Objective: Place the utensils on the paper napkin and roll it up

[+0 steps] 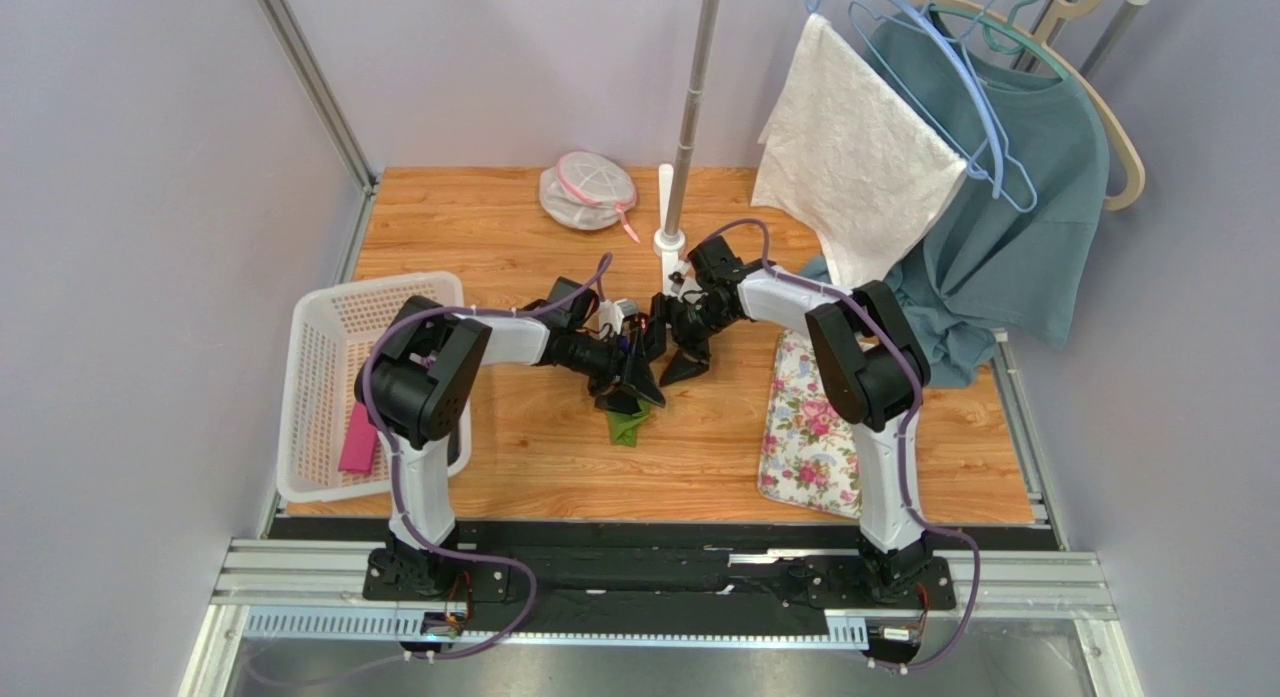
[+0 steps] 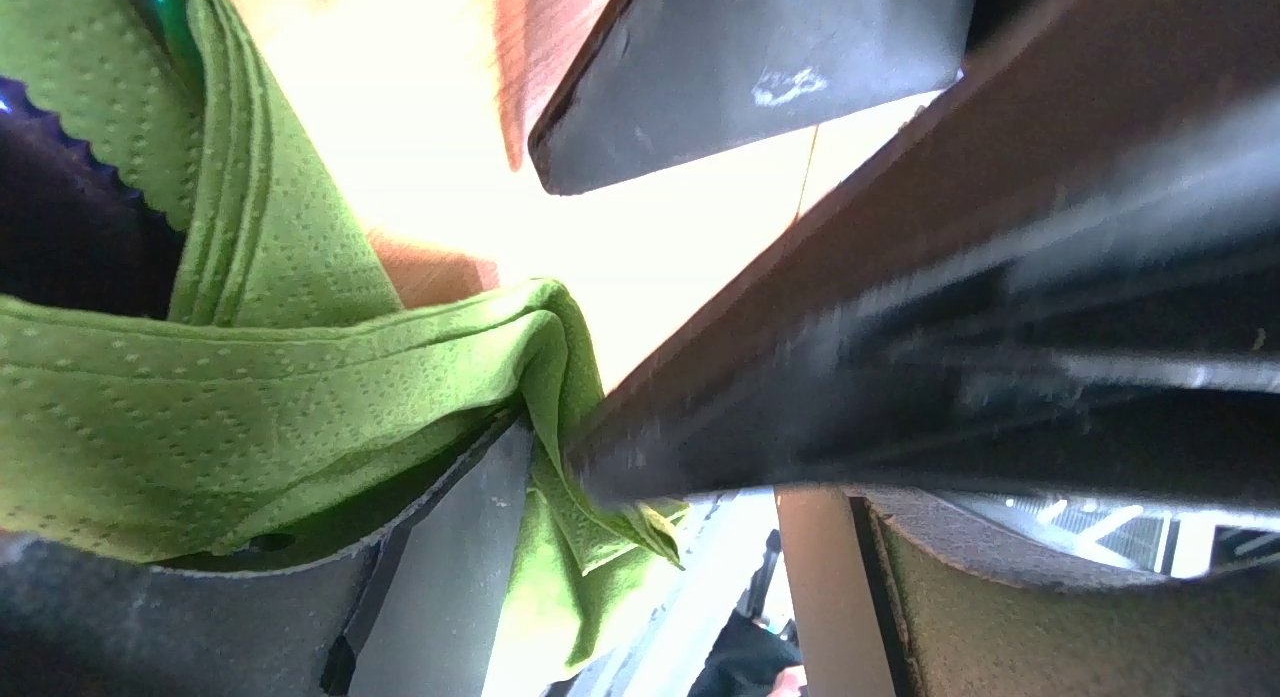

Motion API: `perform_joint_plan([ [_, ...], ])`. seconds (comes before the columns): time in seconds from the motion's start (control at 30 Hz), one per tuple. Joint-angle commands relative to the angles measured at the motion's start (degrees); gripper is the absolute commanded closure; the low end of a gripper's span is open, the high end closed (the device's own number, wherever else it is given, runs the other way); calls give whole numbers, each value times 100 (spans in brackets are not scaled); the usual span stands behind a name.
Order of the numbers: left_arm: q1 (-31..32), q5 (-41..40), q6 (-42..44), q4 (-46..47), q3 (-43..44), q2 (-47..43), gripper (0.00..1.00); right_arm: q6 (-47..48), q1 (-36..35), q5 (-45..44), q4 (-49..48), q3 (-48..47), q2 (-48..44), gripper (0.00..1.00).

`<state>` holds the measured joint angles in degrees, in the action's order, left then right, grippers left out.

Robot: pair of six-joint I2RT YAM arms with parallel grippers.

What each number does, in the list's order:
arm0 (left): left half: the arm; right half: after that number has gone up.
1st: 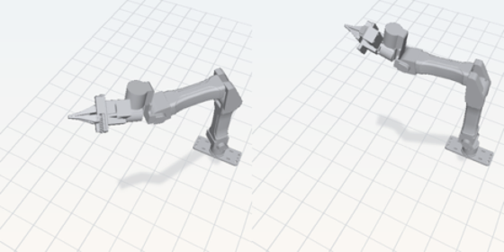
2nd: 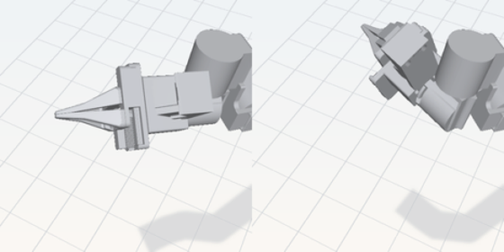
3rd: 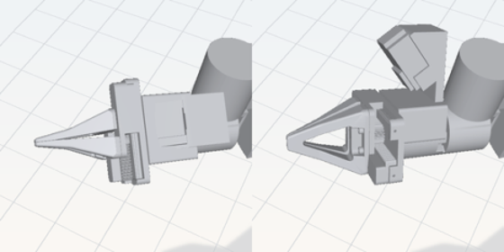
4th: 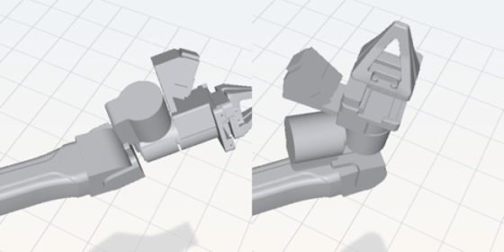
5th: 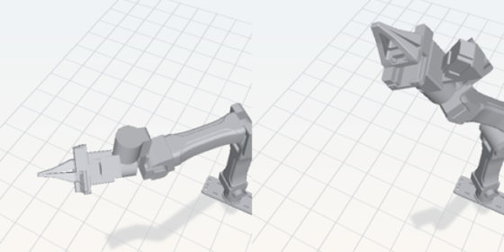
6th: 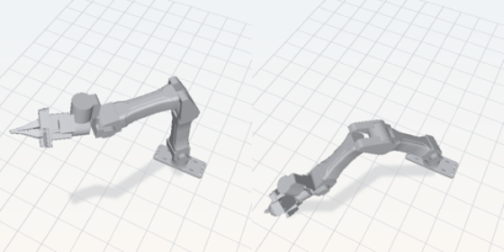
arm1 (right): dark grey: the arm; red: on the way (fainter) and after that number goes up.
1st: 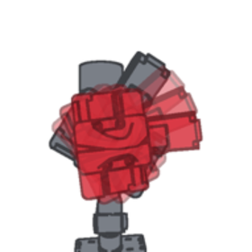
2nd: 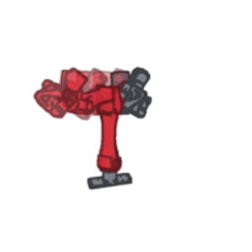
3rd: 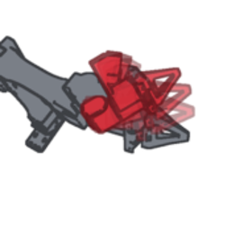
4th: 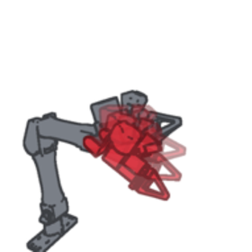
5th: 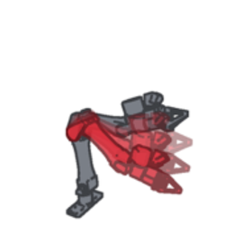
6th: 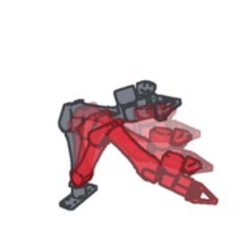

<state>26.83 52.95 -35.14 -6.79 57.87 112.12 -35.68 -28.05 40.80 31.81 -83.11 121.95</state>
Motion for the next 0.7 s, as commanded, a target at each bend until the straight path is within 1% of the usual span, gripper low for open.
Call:
perform_joint_plan([
  [0.0,-37,-663,560,-262,-135,197,29,272,-104,88,237,-275,-5,37],
  [0.1,-37,-646,525,-166,-153,162,29,404,-174,-36,395,-328,136,41],
  [0.13,-37,-628,525,-139,-162,153,30,491,-192,-37,422,-329,171,44],
  [0.2,-46,-584,516,-60,-170,118,30,597,-218,-115,492,-285,224,47],
  [0.23,-55,-558,490,-25,-188,91,31,719,-227,-159,501,-250,233,52],
  [0.3,-64,-488,481,115,-205,39,32,799,-253,-343,545,-197,276,57],
  [0.33,-72,-479,481,116,-197,21,33,878,-262,-388,554,-171,294,62],
  [0.4,-73,-479,464,142,-197,21,34,922,-262,-572,606,-162,373,68],
  [0.43,-73,-496,464,143,-197,30,35,949,-271,-616,633,-162,391,74],
  [0.5,-81,-505,455,143,-188,73,37,1063,-271,-626,685,-162,382,79],
  [0.53,-81,-505,455,134,-188,117,40,1089,-271,-634,712,-162,312,87],
  [0.67,-116,-505,455,186,-205,144,42,1353,-209,-836,975,-135,145,96],
])
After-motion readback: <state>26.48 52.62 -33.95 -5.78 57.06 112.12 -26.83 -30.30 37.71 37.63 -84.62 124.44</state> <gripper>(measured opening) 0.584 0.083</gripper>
